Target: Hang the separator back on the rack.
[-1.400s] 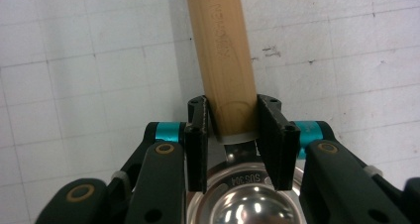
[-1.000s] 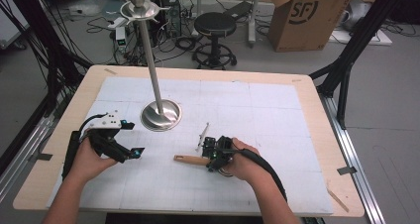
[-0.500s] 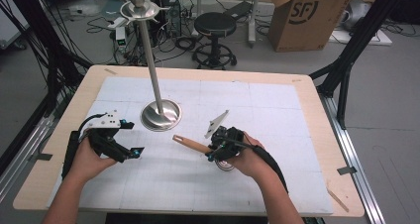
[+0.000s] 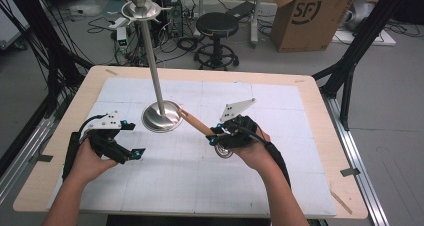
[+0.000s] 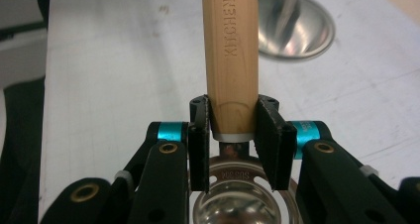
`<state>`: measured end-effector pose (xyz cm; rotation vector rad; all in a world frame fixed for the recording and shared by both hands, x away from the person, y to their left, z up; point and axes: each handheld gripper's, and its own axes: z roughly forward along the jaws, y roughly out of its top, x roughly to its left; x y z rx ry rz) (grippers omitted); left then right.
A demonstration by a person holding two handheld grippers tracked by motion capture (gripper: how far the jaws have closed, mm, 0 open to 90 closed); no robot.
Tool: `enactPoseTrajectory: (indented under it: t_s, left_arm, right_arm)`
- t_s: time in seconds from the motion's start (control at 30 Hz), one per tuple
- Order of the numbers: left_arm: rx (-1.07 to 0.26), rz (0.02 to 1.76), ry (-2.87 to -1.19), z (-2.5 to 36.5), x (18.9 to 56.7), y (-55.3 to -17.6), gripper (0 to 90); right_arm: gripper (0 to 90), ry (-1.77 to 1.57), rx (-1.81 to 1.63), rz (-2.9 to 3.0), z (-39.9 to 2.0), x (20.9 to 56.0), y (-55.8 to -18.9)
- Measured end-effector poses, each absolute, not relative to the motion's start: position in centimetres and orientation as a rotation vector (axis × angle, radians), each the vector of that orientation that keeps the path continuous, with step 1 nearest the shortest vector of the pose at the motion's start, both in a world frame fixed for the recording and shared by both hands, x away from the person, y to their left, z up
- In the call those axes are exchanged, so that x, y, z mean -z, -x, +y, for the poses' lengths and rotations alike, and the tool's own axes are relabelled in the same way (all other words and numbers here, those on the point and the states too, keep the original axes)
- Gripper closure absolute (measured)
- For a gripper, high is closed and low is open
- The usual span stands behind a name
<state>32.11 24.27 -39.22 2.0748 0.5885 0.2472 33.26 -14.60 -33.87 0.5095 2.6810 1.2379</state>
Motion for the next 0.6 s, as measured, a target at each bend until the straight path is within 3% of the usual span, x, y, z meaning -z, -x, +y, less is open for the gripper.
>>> enactPoseTrajectory:
  t_s: [0.6]
  left_arm:
    - [-0.244,0.587,-2.057,24.5,39.1,-32.1,1.6]
  right_arm:
    - [68.8,-0.480,-1.454,2.527,-14.0,27.2,-36.1]
